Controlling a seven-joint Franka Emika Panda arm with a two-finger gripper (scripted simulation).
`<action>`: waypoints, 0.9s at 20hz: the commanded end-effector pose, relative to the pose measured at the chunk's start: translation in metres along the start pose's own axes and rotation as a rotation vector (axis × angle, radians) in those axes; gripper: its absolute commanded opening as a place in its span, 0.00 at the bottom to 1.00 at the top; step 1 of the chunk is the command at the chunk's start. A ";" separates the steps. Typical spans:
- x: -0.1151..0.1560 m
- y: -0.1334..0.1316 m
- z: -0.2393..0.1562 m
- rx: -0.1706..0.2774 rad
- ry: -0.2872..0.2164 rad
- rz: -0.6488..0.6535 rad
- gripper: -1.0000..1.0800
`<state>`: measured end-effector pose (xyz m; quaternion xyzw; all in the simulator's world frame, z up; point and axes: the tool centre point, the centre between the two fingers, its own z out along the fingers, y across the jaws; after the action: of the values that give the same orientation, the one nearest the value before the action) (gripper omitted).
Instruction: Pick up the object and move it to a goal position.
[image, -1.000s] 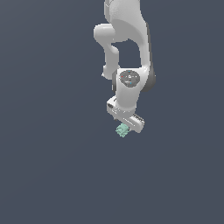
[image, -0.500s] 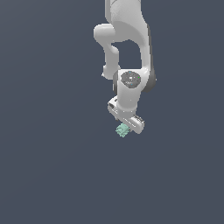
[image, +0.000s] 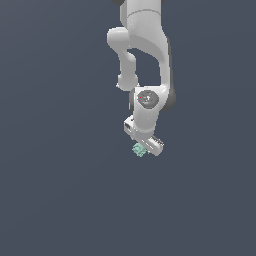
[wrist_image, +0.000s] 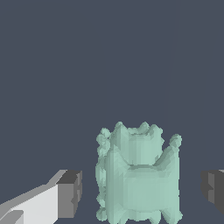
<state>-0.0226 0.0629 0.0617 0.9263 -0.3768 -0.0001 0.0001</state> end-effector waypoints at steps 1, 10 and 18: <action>0.000 0.000 0.011 0.000 0.000 0.001 0.96; 0.000 -0.001 0.019 0.000 0.000 0.001 0.00; 0.001 -0.001 0.017 0.001 0.001 0.001 0.00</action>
<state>-0.0214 0.0631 0.0441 0.9260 -0.3775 0.0006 -0.0004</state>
